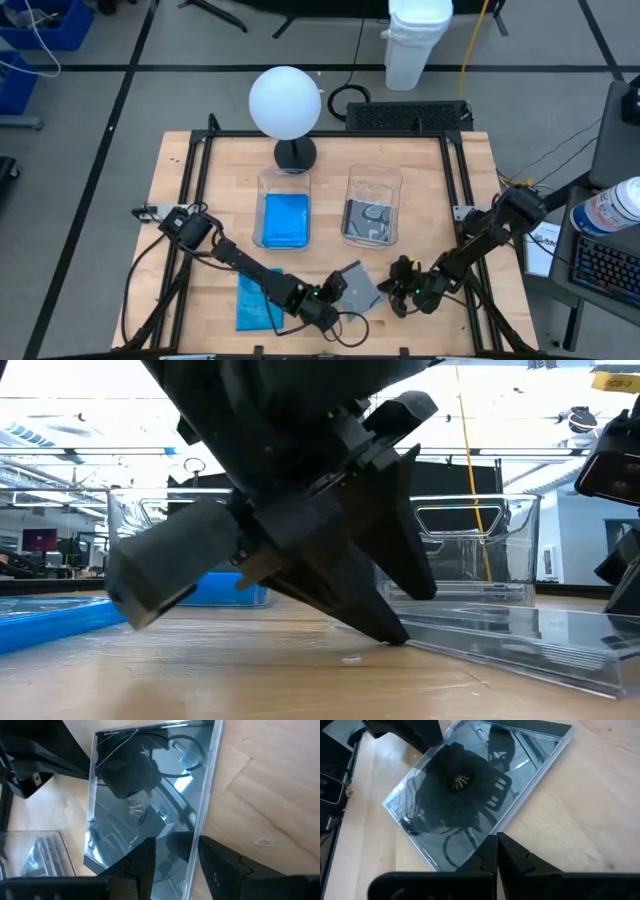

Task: Pick & place jewel cases by type
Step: Put the black CD case into the right transparent bin

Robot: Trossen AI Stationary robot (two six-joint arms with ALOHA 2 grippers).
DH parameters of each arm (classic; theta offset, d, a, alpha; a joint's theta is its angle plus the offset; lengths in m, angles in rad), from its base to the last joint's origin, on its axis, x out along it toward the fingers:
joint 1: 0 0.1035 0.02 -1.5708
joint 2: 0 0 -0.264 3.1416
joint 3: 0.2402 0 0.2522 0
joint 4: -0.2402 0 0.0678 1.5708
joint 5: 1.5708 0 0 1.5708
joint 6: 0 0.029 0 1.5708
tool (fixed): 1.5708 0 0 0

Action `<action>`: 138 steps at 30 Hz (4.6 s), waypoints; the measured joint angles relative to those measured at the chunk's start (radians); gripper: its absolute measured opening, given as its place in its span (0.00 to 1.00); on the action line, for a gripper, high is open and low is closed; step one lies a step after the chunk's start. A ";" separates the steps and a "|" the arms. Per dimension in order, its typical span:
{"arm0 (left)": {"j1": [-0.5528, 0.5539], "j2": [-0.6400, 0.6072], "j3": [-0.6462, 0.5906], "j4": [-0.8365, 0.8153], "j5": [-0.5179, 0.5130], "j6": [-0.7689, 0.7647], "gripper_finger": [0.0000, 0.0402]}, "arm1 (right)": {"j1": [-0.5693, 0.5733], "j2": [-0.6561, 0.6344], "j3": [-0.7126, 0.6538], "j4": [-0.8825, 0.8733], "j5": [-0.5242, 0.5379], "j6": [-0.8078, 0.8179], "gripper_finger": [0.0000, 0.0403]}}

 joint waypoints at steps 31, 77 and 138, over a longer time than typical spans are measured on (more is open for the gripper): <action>0.016 0.005 0.000 0.200 0.004 0.079 0.39 | 0.000 0.050 0.005 0.065 0.052 -0.034 0.00; -0.047 0.005 0.266 -0.194 -0.385 0.116 0.08 | 0.124 -0.020 0.001 0.123 0.173 -0.351 0.10; -0.048 0.005 0.305 -0.399 -0.433 -0.156 0.08 | 0.222 -0.163 0.005 -0.034 0.307 -0.465 0.66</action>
